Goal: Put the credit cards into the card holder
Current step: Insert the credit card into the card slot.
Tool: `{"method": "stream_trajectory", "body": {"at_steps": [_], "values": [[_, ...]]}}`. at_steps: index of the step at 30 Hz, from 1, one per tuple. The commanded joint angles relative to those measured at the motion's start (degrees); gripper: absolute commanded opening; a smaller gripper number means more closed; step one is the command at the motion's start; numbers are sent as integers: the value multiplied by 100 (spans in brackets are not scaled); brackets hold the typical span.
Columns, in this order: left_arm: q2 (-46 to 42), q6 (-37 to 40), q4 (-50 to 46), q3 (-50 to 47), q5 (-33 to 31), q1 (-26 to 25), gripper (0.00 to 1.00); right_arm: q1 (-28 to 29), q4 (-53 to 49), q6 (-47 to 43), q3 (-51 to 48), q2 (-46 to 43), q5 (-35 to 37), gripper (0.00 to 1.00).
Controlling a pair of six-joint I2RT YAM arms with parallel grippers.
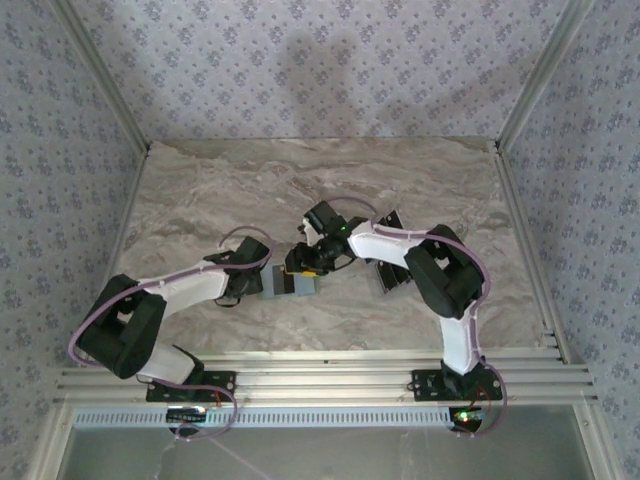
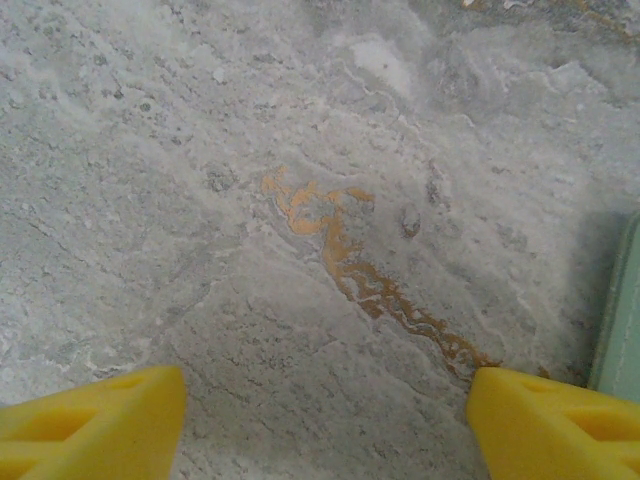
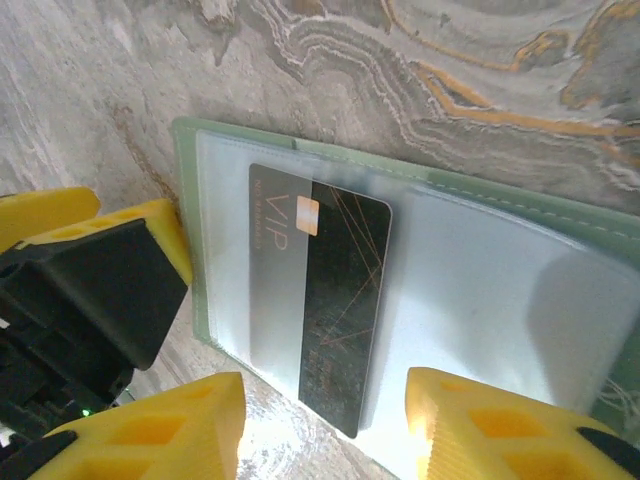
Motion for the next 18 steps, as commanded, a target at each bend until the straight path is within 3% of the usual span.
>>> {"method": "stream_trajectory", "body": {"at_steps": [1, 4, 7, 18], "values": [[68, -11, 124, 52, 107, -61, 77, 13, -487, -161, 183, -92, 357, 38], [83, -20, 144, 26, 106, -56, 77, 65, -688, -415, 350, 69, 521, 20], [110, -17, 161, 11, 116, -58, 77, 143, -841, -505, 539, 237, 632, 14], [148, -28, 253, -42, 136, -68, 77, 268, -873, -493, 770, 670, 647, 11]]}}
